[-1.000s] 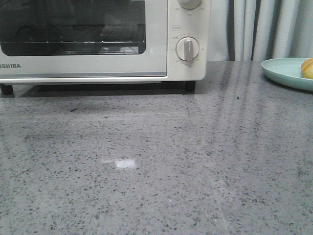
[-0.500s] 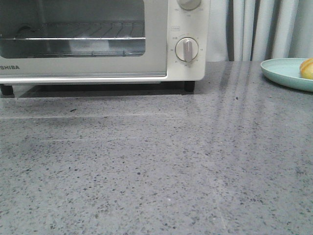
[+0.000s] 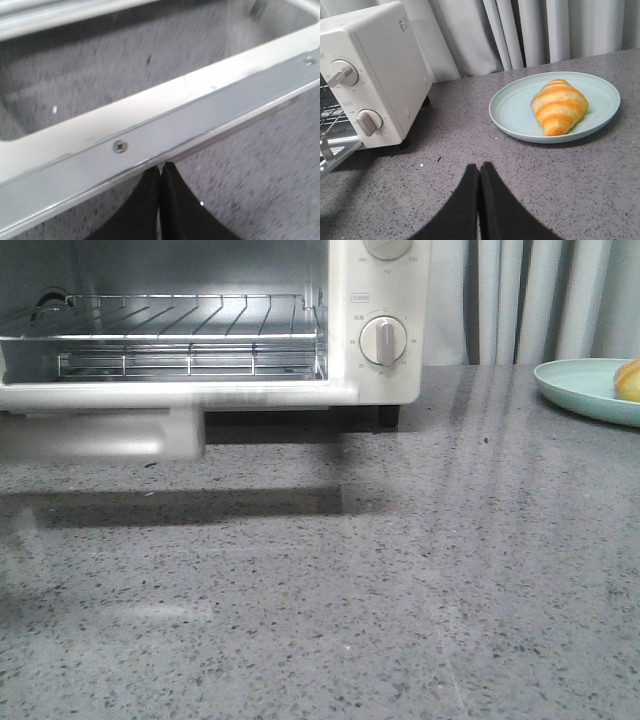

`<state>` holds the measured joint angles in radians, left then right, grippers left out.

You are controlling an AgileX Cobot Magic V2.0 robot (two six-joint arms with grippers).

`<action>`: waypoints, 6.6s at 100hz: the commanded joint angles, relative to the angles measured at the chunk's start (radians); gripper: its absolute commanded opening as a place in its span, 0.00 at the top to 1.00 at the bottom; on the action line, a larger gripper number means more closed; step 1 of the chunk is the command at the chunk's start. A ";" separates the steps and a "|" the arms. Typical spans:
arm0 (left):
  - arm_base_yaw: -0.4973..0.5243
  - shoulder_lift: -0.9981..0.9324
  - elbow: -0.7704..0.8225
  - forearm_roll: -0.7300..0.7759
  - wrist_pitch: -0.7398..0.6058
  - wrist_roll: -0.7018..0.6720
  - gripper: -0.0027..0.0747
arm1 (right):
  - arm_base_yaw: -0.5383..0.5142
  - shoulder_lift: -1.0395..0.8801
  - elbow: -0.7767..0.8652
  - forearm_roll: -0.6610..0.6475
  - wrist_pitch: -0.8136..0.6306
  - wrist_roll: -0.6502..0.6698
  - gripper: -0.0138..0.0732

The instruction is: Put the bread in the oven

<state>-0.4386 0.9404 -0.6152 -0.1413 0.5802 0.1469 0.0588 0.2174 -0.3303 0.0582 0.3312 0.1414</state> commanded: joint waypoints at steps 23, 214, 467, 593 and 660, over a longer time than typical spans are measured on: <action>-0.001 -0.014 0.012 0.004 -0.123 -0.001 0.99 | -0.006 0.020 -0.036 0.034 -0.073 -0.003 0.92; -0.105 -0.483 0.012 -0.022 -0.116 -0.001 0.99 | -0.188 1.382 -0.820 -0.140 0.173 0.028 0.45; -0.105 -0.483 0.020 -0.033 -0.120 -0.001 0.99 | 0.684 1.566 -1.267 -0.301 0.073 0.024 0.27; -0.105 -0.483 0.020 0.099 -0.264 -0.001 0.99 | 0.873 0.035 -0.349 -0.638 0.163 0.093 0.90; -0.105 -0.483 0.020 0.045 -0.247 -0.001 0.99 | 0.873 -0.130 -0.253 -0.681 0.256 0.130 0.90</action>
<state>-0.5355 0.4536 -0.5687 -0.0814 0.4051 0.1469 0.9394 0.0747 -0.5646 -0.5879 0.6504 0.2727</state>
